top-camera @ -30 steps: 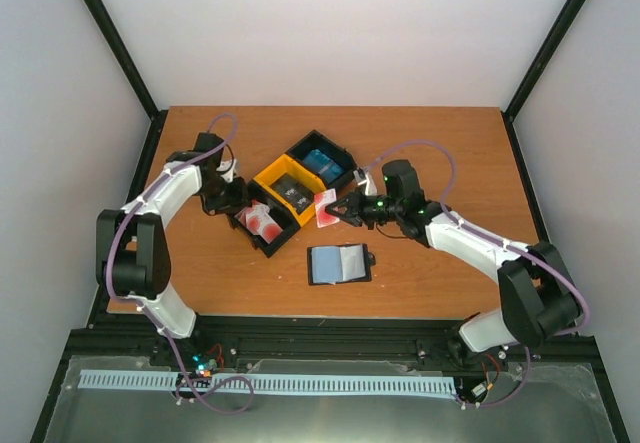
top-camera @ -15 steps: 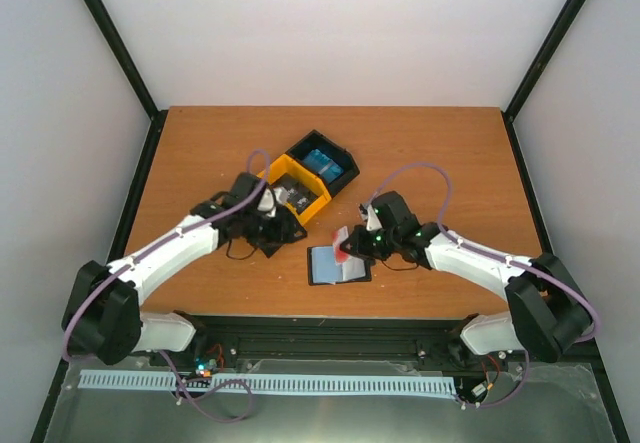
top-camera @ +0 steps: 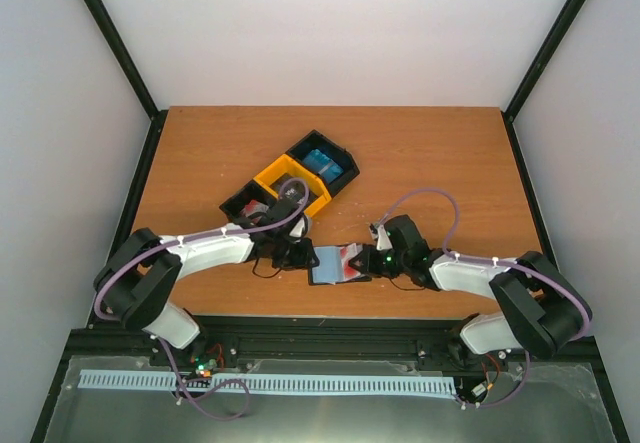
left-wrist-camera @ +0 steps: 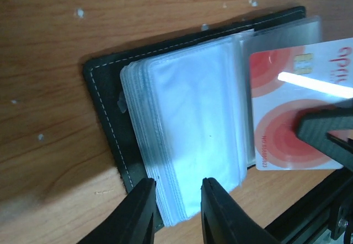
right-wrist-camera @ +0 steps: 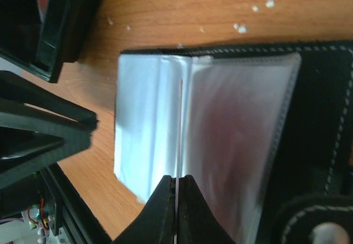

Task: Put the credit cards into the card holder
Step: Place the credit card in the storage box, then insert the credit card into the card holder.

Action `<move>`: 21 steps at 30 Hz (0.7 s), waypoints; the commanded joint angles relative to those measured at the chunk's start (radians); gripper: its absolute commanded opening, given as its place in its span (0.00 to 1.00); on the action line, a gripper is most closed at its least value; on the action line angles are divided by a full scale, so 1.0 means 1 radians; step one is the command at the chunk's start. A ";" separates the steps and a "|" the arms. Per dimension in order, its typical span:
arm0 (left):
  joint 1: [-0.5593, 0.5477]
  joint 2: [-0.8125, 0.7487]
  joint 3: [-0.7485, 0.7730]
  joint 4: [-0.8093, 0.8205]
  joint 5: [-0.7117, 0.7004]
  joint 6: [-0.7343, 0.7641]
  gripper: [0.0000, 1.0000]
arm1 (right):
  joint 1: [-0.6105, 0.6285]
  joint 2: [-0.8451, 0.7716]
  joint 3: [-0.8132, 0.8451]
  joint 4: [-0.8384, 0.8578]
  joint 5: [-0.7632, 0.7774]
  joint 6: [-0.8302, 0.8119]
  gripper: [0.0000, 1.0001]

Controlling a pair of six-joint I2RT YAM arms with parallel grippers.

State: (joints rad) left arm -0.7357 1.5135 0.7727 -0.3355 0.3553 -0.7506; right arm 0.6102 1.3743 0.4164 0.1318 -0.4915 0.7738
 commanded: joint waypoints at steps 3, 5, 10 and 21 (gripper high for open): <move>-0.014 0.035 -0.007 0.061 -0.009 -0.018 0.23 | -0.002 -0.001 -0.017 0.169 -0.002 0.016 0.03; -0.014 0.039 -0.020 0.069 -0.005 -0.028 0.22 | -0.002 0.007 -0.029 0.207 -0.016 0.034 0.03; -0.014 0.061 -0.039 0.070 -0.010 -0.044 0.20 | 0.000 0.049 -0.030 0.233 -0.026 0.035 0.03; -0.014 0.094 -0.046 0.059 -0.006 -0.050 0.19 | 0.023 0.200 -0.036 0.349 -0.069 0.062 0.03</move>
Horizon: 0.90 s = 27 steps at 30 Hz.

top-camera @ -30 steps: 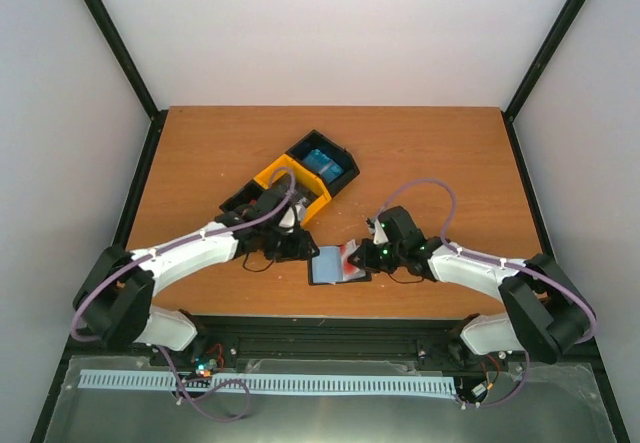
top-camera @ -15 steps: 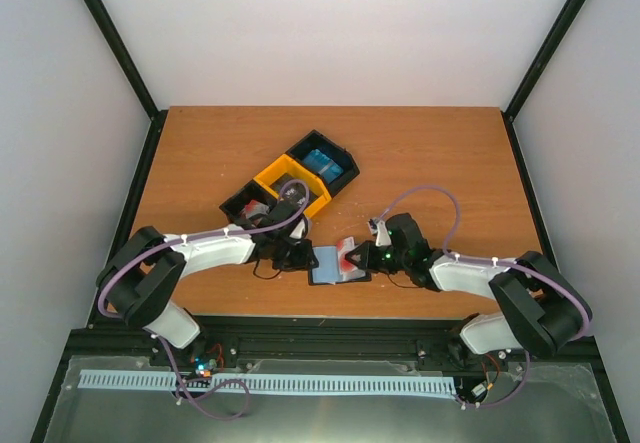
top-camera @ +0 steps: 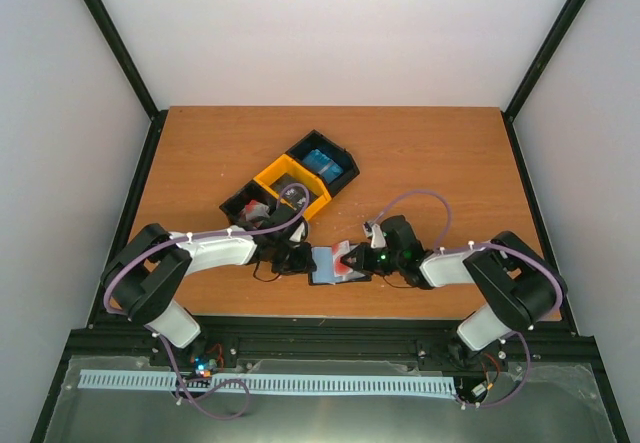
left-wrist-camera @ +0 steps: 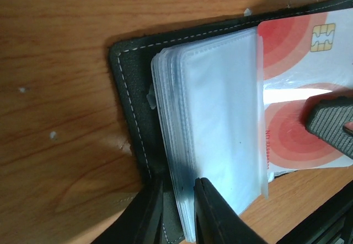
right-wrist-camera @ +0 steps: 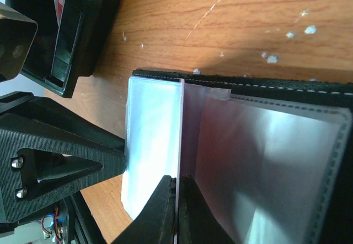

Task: Put the credit cards into the card holder
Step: Insert the credit card into the card holder.

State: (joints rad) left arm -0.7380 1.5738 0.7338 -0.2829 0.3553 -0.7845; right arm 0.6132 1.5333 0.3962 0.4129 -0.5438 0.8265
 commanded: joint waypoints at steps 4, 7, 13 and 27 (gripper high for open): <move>-0.012 0.050 0.000 0.002 -0.003 -0.012 0.17 | 0.055 0.070 -0.035 0.127 -0.017 0.052 0.03; -0.011 0.058 0.000 0.005 -0.004 -0.012 0.16 | 0.086 0.090 -0.048 0.166 0.000 0.086 0.03; -0.012 0.060 0.000 0.006 -0.005 -0.013 0.16 | 0.120 0.146 -0.055 0.240 0.008 0.136 0.03; -0.012 0.061 -0.001 -0.002 -0.011 -0.012 0.15 | 0.141 0.010 -0.078 0.150 0.151 0.170 0.33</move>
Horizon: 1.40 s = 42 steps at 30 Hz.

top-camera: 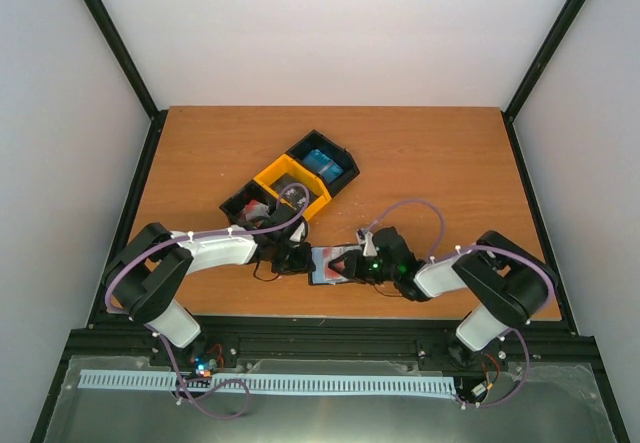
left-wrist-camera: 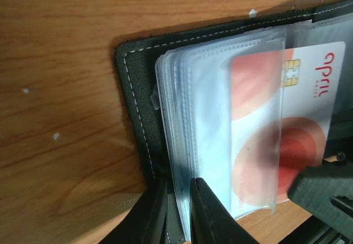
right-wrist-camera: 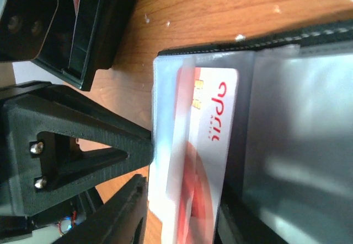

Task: Put the credit cards into the card holder
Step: Insert the credit card into the card holder.

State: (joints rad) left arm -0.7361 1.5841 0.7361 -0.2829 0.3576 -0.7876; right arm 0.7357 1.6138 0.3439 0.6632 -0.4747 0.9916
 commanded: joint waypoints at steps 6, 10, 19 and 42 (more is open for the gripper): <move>-0.015 0.059 -0.002 0.009 0.000 -0.005 0.15 | 0.044 -0.135 0.008 -0.246 0.144 -0.001 0.51; -0.015 0.063 -0.003 0.015 0.004 -0.003 0.14 | 0.076 -0.135 0.068 -0.364 0.198 -0.020 0.56; -0.016 0.059 -0.010 0.022 0.007 -0.004 0.14 | 0.167 -0.075 0.238 -0.620 0.318 -0.079 0.60; -0.016 0.007 -0.040 0.049 -0.021 -0.024 0.20 | 0.189 -0.145 0.312 -0.830 0.418 -0.110 0.72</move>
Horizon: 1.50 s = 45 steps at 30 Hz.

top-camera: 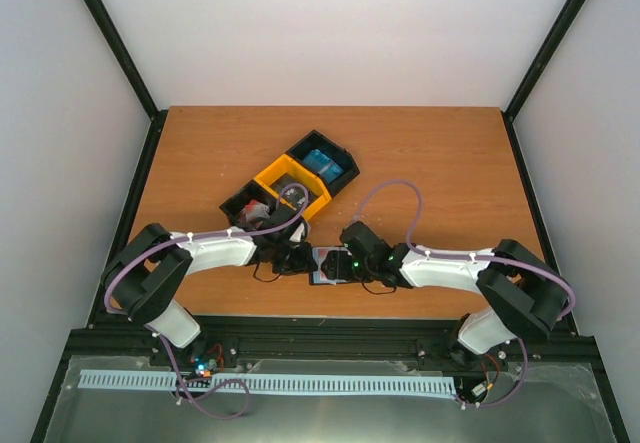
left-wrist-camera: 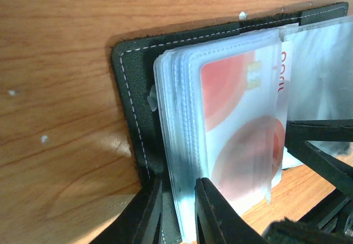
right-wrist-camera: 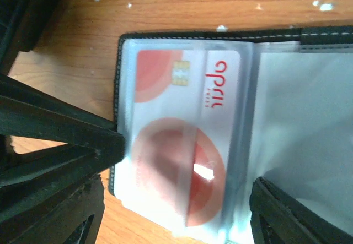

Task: Put the credit cards into the card holder
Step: Insert the credit card into the card holder.

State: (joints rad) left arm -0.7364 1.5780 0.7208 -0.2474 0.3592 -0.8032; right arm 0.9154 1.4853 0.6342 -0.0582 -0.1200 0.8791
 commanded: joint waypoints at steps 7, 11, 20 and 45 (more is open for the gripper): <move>-0.015 0.015 -0.025 0.021 -0.011 0.001 0.19 | 0.010 0.035 0.047 -0.083 0.010 -0.016 0.57; -0.015 0.014 -0.026 0.023 -0.009 0.004 0.19 | 0.010 0.042 0.056 -0.064 -0.018 -0.027 0.49; -0.015 0.014 -0.027 0.022 -0.013 0.005 0.19 | 0.011 0.000 0.079 -0.124 0.035 -0.056 0.54; -0.015 -0.009 -0.035 0.001 -0.051 -0.012 0.14 | 0.019 0.094 0.150 -0.289 0.083 -0.048 0.08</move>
State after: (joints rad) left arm -0.7380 1.5677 0.7052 -0.2352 0.3428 -0.8032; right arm 0.9237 1.5623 0.7578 -0.3038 -0.0673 0.8268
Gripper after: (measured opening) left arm 0.138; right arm 0.079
